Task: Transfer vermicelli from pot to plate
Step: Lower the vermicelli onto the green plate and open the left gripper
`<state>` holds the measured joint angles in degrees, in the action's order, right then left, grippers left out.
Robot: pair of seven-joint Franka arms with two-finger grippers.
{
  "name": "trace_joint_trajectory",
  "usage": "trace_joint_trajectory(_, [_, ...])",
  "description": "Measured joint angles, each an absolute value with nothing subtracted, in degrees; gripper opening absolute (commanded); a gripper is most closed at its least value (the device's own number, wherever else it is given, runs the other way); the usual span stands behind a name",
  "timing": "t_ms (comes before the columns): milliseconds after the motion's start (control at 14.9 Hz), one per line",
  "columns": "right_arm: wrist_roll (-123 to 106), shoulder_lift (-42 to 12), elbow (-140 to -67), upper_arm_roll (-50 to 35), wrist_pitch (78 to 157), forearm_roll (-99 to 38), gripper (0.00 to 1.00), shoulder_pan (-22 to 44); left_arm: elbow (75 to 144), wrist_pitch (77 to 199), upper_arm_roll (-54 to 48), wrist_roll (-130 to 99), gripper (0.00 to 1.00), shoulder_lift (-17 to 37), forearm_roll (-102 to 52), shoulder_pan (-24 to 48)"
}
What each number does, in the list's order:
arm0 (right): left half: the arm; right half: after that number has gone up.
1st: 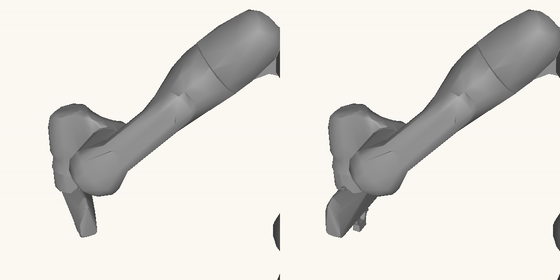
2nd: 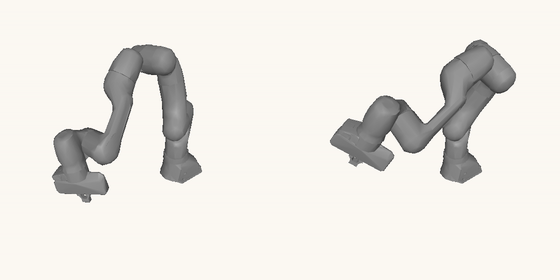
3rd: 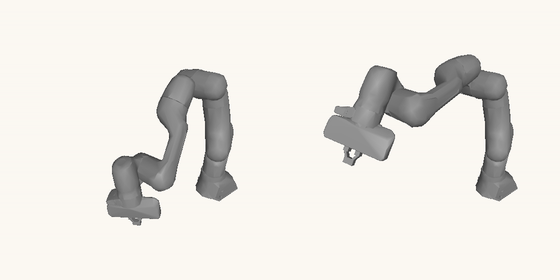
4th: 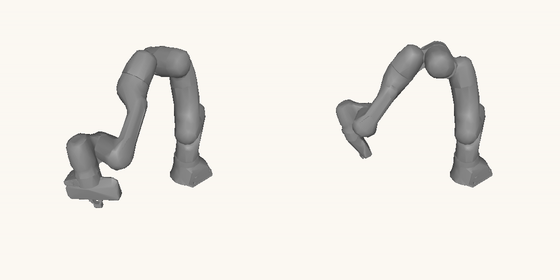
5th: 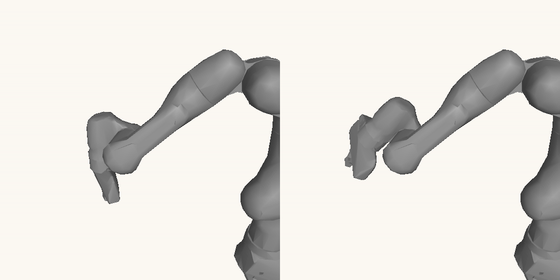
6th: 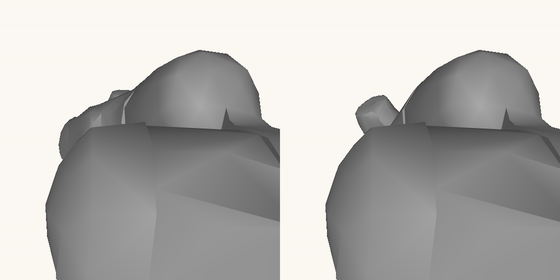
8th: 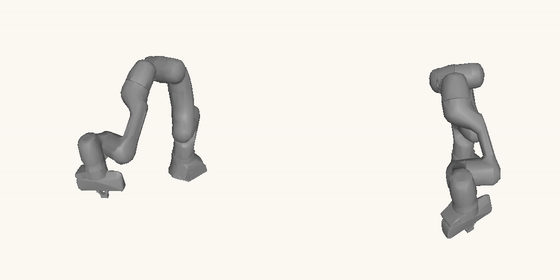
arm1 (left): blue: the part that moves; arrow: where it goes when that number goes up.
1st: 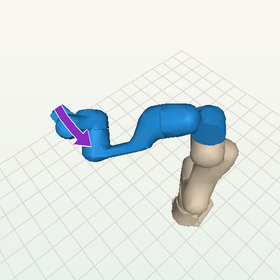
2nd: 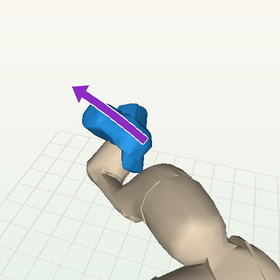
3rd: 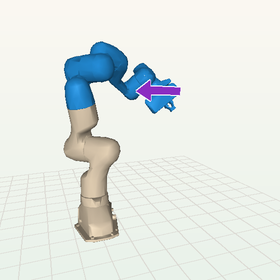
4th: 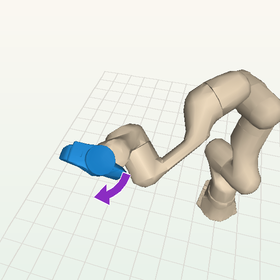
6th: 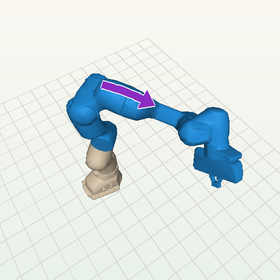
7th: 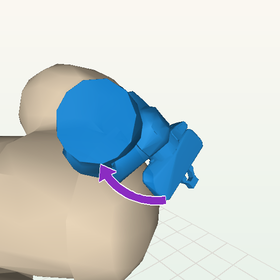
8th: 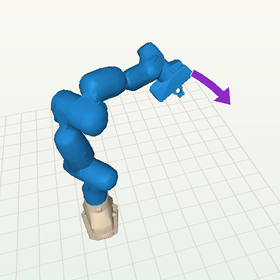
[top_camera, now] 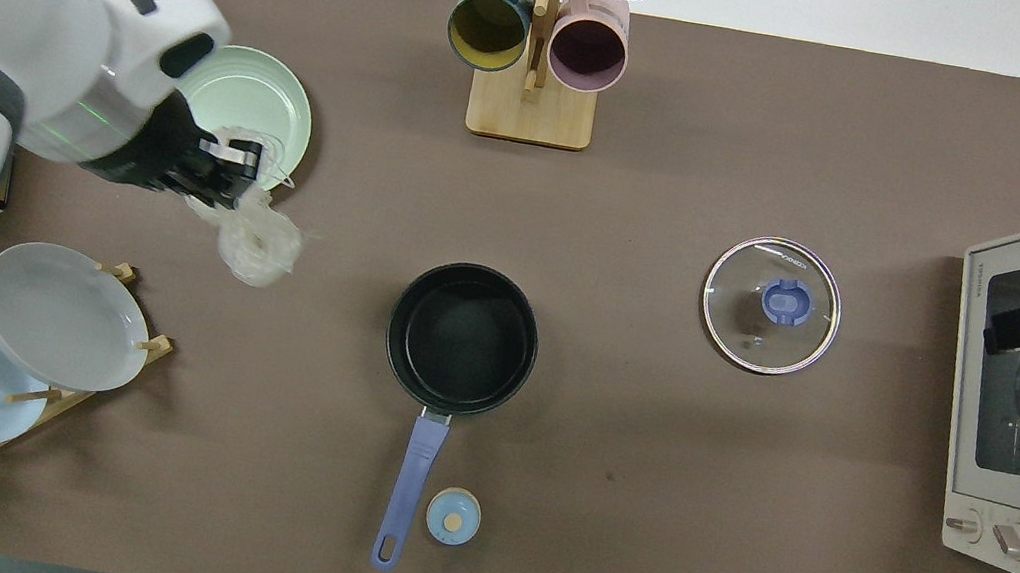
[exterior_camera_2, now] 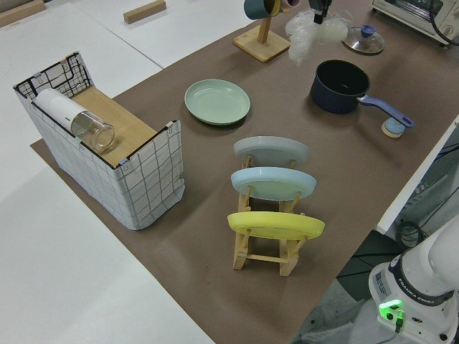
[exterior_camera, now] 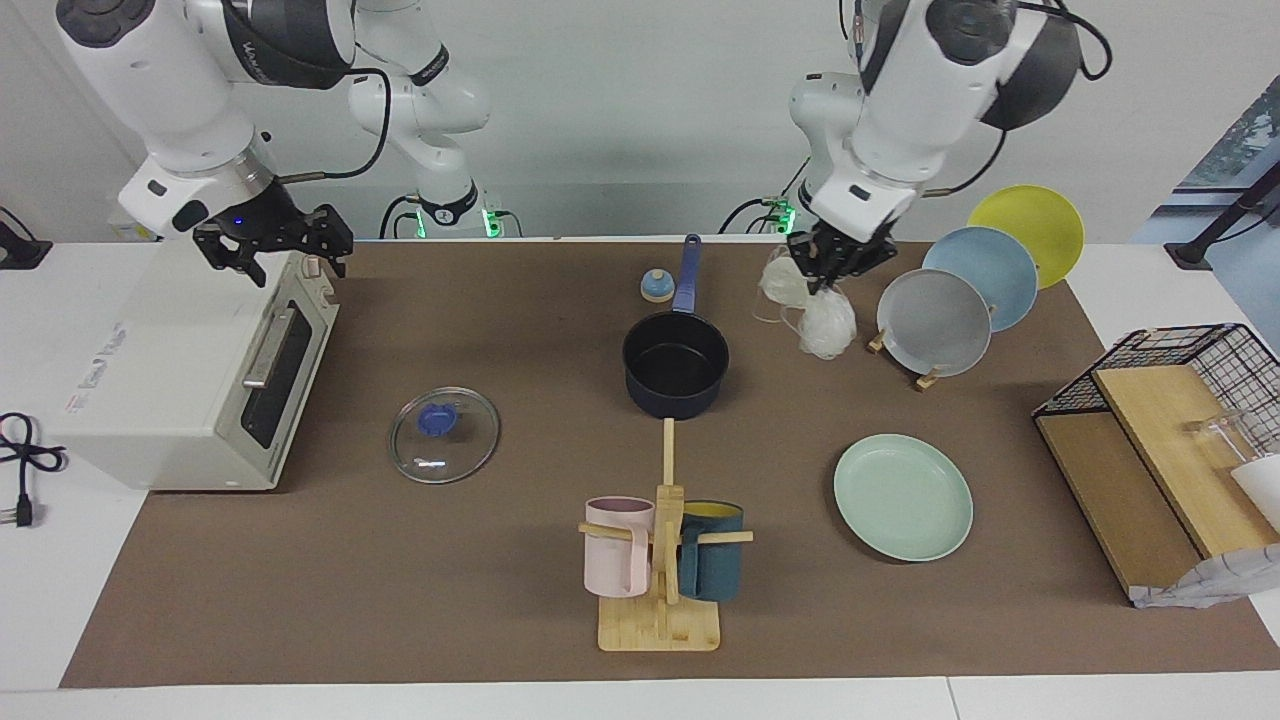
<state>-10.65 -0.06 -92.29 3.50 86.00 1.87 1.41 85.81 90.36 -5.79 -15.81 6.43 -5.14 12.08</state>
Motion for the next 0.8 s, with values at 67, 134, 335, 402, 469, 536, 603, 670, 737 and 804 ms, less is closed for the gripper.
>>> trace_joint_trajectory(67, [-10.65,-0.05,-92.26,3.44,86.0,1.87,1.0,1.43,85.78,91.79,-5.67,-13.07,0.0,7.31,-5.13,9.11])
trace_joint_trajectory(134, [-10.65,-0.05,-92.25,3.41,86.0,1.87,1.0,1.44,85.82,93.36,-5.61,-10.78,0.0,8.58,-5.13,6.67])
trace_joint_trajectory(335, [-10.65,-0.05,-92.24,3.4,86.11,1.87,1.0,1.44,86.0,100.93,-5.63,-6.57,0.0,14.46,-5.13,2.45])
trace_joint_trajectory(402, [-10.65,-0.05,-92.24,3.4,86.11,1.87,1.0,1.44,86.12,103.37,-5.67,-5.89,0.0,16.52,-5.13,1.93])
trace_joint_trajectory(469, [-10.65,-0.05,-92.24,3.4,86.11,1.87,1.0,1.44,86.22,105.62,-5.67,-5.35,0.0,18.46,-5.13,1.67])
trace_joint_trajectory(536, [-10.65,-0.05,-92.24,3.39,86.12,1.87,1.0,1.44,86.28,107.35,-5.68,-5.12,0.0,20.18,-5.13,1.62])
trace_joint_trajectory(603, [-10.65,-0.05,-92.24,3.37,86.12,1.87,1.0,1.44,86.31,108.9,-5.74,-5.03,0.0,21.67,-5.13,1.62])
trace_joint_trajectory(670, [-10.65,-0.05,-92.24,3.36,86.12,1.87,1.0,1.45,86.33,110.46,-5.8,-4.94,0.0,22.94,-5.13,1.63])
trace_joint_trajectory(737, [-10.65,-0.05,-92.24,3.36,86.12,1.87,1.0,1.45,86.34,111.79,-5.87,-4.71,0.0,24.02,-5.13,1.63])
trace_joint_trajectory(804, [-10.65,-0.05,-92.24,3.35,86.12,1.87,1.0,1.45,86.36,112.76,-5.9,-4.36,0.0,24.89,-5.13,1.63])
